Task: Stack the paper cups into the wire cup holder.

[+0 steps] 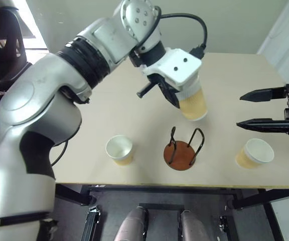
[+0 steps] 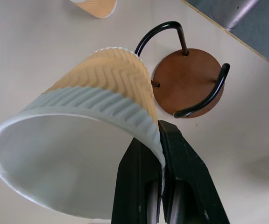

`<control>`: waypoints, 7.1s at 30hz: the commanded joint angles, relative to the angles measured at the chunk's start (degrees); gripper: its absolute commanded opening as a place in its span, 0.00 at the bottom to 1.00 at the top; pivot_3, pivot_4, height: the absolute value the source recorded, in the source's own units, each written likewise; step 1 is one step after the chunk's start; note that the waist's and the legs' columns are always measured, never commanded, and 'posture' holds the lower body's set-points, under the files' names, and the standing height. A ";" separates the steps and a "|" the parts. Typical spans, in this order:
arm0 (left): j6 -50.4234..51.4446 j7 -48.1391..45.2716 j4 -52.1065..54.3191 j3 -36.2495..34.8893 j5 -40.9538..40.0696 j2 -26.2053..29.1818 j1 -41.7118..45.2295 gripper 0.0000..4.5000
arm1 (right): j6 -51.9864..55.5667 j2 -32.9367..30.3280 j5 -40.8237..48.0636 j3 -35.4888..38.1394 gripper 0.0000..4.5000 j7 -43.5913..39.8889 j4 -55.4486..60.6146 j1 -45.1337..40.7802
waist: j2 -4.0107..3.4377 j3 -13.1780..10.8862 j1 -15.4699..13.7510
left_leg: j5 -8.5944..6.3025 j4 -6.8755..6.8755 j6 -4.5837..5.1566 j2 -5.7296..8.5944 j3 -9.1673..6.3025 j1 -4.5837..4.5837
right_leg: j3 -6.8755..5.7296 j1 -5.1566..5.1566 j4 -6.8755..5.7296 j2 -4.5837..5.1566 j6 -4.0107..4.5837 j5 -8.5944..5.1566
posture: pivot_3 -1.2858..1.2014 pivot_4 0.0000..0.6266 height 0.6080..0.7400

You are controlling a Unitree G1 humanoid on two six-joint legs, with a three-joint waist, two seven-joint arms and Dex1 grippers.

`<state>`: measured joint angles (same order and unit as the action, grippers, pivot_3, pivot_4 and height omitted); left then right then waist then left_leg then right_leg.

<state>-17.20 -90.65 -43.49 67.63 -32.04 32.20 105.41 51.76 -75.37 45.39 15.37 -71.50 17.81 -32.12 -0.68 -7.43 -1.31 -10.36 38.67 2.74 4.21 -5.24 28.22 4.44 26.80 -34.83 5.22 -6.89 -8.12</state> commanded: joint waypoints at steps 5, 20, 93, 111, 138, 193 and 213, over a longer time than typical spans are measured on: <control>-0.48 -1.85 5.38 1.03 -0.82 1.25 0.09 0.01 | 0.21 -1.77 1.20 3.39 0.90 -0.39 0.59 0.05 | 0.00 0.00 -0.15 | -0.06 0.10 0.05 0.04 -0.03 0.02 | -0.03 -0.07 0.02 0.00 -0.06 -0.04 | 0.52 0.24 1.00; -5.24 -1.85 2.22 -0.10 5.07 -3.72 -1.32 0.01 | 0.15 -1.85 3.15 3.62 0.90 -0.44 1.01 -0.07 | 0.00 0.00 -0.22 | -0.18 0.39 0.10 0.06 -0.10 -0.02 | 0.05 -0.28 0.01 0.03 -0.14 -0.04 | 0.52 0.24 1.00; -4.65 -1.85 6.79 6.91 3.43 -3.87 1.55 0.22 | -2.97 -2.45 1.32 1.74 0.90 -1.25 -1.38 -3.20 | 0.00 0.00 -0.27 | -0.37 0.42 0.19 0.07 -0.10 -0.06 | 0.06 -0.37 0.07 0.04 -0.25 -0.17 | 0.52 0.24 1.00; -10.32 -1.85 2.37 2.41 6.12 -8.27 0.81 0.99 | -3.39 -2.60 0.67 2.21 0.90 -1.44 -1.47 -2.56 | 0.00 0.00 -0.33 | -0.41 0.42 0.22 0.07 -0.10 -0.04 | 0.06 -0.41 0.16 0.05 -0.27 -0.17 | 0.52 0.24 1.00; -8.17 -1.85 6.38 7.36 2.26 -5.11 4.45 0.01 | -3.82 -3.35 -0.13 1.94 0.90 -2.00 -2.65 -3.31 | -0.01 0.00 -0.52 | -0.53 0.45 0.23 0.06 -0.10 -0.06 | 0.06 -0.46 0.26 0.05 -0.28 -0.19 | 0.52 0.24 1.00; -8.48 -1.85 1.08 4.97 0.11 -8.83 2.93 1.00 | -2.58 -2.61 0.02 3.08 0.90 0.84 -1.87 -1.76 | -0.02 0.00 -0.63 | -0.83 0.56 0.37 0.06 -0.09 -0.10 | 0.01 -0.79 0.81 0.08 -0.56 -0.04 | 0.52 0.24 1.00; 29.23 -1.85 16.72 -18.89 -10.81 17.44 -15.53 1.00 | 0.08 -9.67 -5.99 8.68 0.90 -2.69 8.53 21.29 | -0.28 0.03 -1.68 | -0.72 0.50 -0.41 0.05 -0.45 0.02 | -1.19 -0.75 0.81 0.10 0.18 -0.36 | 0.52 0.24 1.00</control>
<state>10.07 -90.89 -28.70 51.33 -41.52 49.49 90.01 57.22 -83.85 45.03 22.60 -71.54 25.99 -12.88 -0.96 -7.40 -2.99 -11.19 39.16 2.34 4.27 -5.80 28.23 3.29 26.01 -34.04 5.39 -6.66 -8.50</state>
